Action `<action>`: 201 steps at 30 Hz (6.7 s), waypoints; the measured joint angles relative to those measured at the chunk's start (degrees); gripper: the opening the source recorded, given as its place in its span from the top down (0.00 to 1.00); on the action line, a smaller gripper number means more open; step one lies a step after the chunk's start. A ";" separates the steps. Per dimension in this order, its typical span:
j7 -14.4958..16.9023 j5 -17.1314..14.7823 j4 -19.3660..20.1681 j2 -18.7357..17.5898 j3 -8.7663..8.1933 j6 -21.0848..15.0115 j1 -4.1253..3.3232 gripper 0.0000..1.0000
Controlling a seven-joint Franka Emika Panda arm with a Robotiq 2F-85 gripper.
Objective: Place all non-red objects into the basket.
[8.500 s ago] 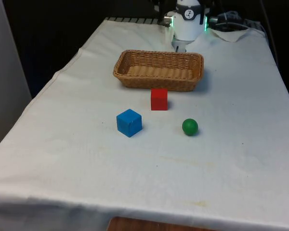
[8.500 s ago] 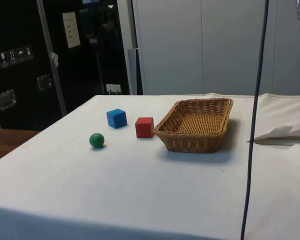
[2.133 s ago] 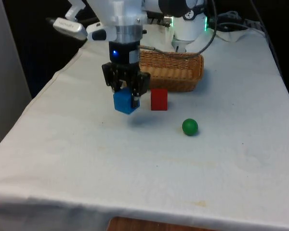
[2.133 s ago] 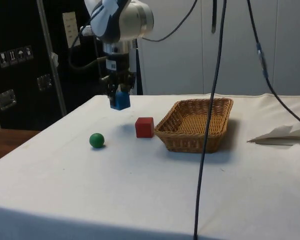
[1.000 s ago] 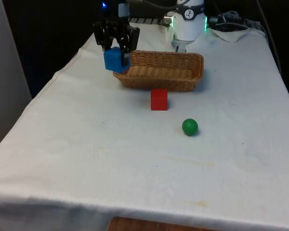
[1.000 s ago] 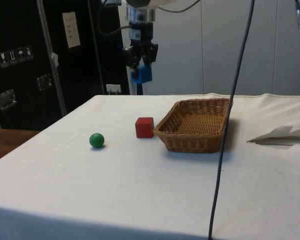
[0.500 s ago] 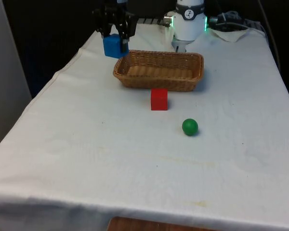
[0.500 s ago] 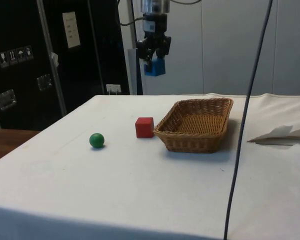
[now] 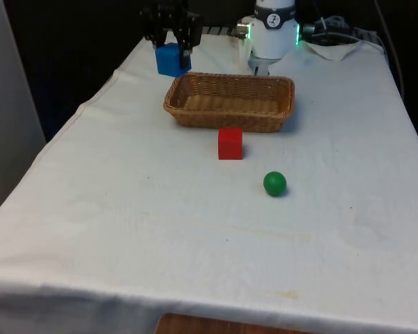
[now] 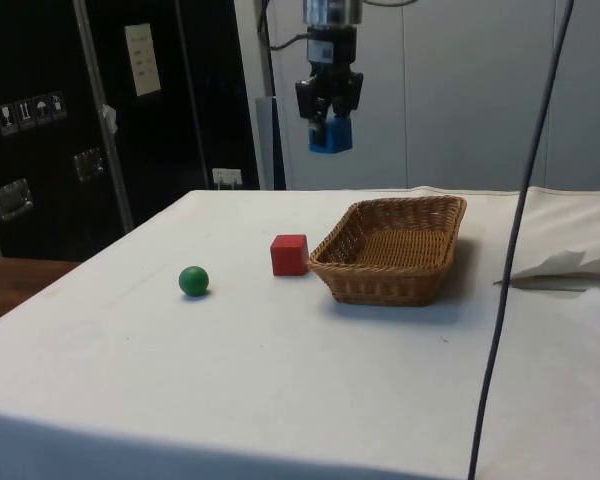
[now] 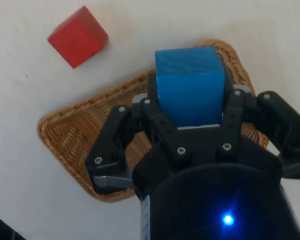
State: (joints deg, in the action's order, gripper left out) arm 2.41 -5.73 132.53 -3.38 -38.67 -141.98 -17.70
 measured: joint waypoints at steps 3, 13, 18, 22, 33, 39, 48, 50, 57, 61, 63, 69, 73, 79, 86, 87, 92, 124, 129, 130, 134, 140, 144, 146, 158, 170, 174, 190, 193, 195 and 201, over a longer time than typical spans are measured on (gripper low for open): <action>-0.52 1.26 1.95 1.55 0.00 -0.34 0.00 0.98; -0.63 2.58 7.62 4.13 -0.40 -4.01 0.00 0.98; -0.46 2.86 9.57 5.10 -0.74 -5.04 0.00 0.98; 0.00 2.92 12.09 6.13 -1.15 -6.65 0.00 0.98; 0.63 2.98 17.07 7.79 -1.60 -10.26 0.06 0.98; 0.69 2.98 20.57 8.37 -1.55 -13.46 0.06 0.98; 0.69 2.98 26.64 8.88 -1.15 -19.71 0.06 0.98; 0.69 2.98 28.13 8.65 -0.97 -21.37 0.06 0.98; 0.46 2.81 29.16 6.70 -0.63 -23.61 0.00 0.98; -0.11 2.35 29.11 5.10 0.06 -24.24 0.00 0.98; -0.29 2.01 29.11 4.41 0.29 -24.58 0.00 0.98; -0.46 1.15 28.48 2.81 0.86 -24.75 0.00 0.91; -0.92 1.09 27.85 2.01 1.15 -24.75 0.00 0.54; -1.09 1.03 27.73 1.95 1.20 -24.75 0.00 0.03; -1.15 1.03 27.67 1.95 1.20 -24.75 0.00 0.00; -1.15 1.03 27.67 1.95 1.20 -24.75 0.00 0.00; -2.12 1.03 27.67 3.67 2.41 -24.35 -0.06 0.00; -9.40 2.35 23.89 11.46 12.95 -16.84 -0.06 0.00; -11.29 2.35 21.72 9.85 15.36 -16.50 -0.06 0.00; -11.29 2.35 21.72 9.85 15.36 -16.50 -0.06 0.00; -12.38 2.35 20.05 8.19 16.73 -16.50 -0.11 0.00; -13.64 2.35 18.05 6.42 18.28 -16.50 -0.11 0.00; -14.73 2.35 15.93 4.53 19.77 -16.50 -0.17 0.00; -15.18 2.35 15.01 3.78 20.28 -16.50 -0.17 0.00; -15.99 2.35 10.08 0.29 22.23 -15.64 -0.40 0.00; -17.02 2.35 4.24 -4.41 23.95 -15.01 -0.63 0.00; -17.25 2.35 0.80 -7.39 24.35 -14.38 -0.69 0.00; -14.55 -0.34 -9.17 -17.07 23.20 -14.21 -0.23 0.00; -13.75 -1.89 -12.26 -19.94 23.15 -14.15 -0.11 0.00; -13.46 -2.35 -13.01 -20.63 23.15 -14.09 -0.11 0.00; -11.80 -5.50 -17.42 -24.47 23.15 -13.24 -0.06 0.00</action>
State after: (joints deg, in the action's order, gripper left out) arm -9.40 -11.23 115.11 -27.85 -15.53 -155.21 -17.76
